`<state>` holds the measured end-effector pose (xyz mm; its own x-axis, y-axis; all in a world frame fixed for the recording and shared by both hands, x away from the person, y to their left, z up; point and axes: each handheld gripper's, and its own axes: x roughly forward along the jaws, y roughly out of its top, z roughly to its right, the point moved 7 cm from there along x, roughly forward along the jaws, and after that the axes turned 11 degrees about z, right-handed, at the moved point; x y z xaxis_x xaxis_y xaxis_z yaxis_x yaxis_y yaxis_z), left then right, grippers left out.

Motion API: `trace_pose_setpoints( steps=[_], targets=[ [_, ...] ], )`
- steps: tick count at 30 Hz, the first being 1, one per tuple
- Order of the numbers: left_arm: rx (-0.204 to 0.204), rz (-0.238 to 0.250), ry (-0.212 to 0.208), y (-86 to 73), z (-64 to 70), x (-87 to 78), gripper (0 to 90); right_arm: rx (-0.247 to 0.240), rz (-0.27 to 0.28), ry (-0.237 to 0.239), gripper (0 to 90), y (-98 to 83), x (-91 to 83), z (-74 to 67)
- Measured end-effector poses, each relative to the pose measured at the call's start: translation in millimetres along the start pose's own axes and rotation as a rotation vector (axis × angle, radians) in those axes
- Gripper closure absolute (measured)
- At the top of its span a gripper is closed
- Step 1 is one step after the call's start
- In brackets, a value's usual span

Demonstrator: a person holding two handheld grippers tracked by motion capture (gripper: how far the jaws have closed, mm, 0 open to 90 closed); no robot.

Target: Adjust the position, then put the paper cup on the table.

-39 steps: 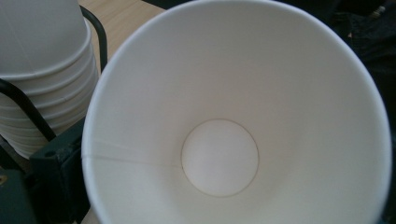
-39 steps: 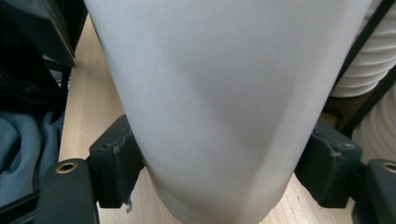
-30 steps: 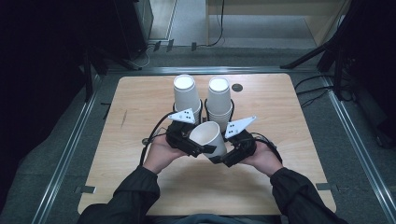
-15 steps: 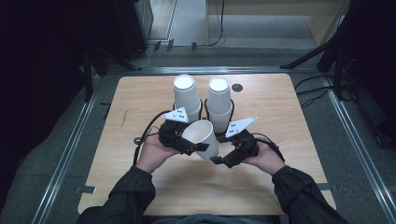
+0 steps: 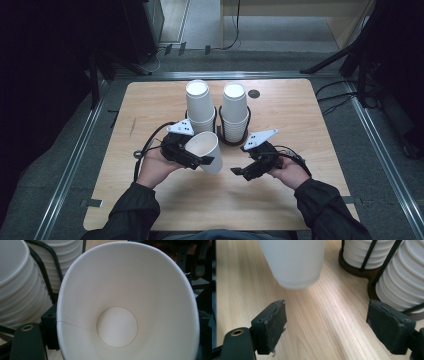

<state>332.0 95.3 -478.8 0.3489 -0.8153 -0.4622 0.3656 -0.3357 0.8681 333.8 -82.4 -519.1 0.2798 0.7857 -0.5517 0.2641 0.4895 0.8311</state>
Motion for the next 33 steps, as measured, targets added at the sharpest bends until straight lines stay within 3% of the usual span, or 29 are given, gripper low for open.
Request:
trace_pose_setpoints(
  steps=[3, 7, 13, 17, 25, 26, 33],
  targets=[
    [-0.014, -0.007, 0.006, -3.1, -4.1, -2.8, 16.0, 0.019, -0.031, -0.045, 20.9, -1.1, -0.9, 9.7],
    [-0.011, -0.018, 0.015, -7.4, -7.2, -6.5, 15.9, 0.051, -0.023, -0.055, 20.9, -0.3, -5.2, 19.3],
    [-0.01, -0.046, 0.062, -15.1, -13.4, -11.6, 15.6, 0.036, -0.003, -0.082, 20.9, 4.0, -6.4, 25.4],
    [-0.015, -0.041, 0.069, -17.9, -16.8, -17.0, 15.6, 0.032, 0.024, -0.095, 20.9, 9.1, -8.2, 28.0],
    [-0.024, -0.044, 0.103, -25.9, -25.7, -28.6, 15.4, 0.035, 0.012, -0.102, 20.9, 9.2, -5.8, 33.3],
    [-0.008, -0.049, 0.122, -27.0, -27.1, -31.0, 15.4, 0.034, 0.013, -0.106, 20.9, 9.4, -5.3, 34.1],
    [-0.02, -0.049, 0.138, -29.7, -36.6, -41.1, 15.4, 0.051, -0.008, -0.161, 20.9, 4.7, -5.6, 44.6]
  ],
)
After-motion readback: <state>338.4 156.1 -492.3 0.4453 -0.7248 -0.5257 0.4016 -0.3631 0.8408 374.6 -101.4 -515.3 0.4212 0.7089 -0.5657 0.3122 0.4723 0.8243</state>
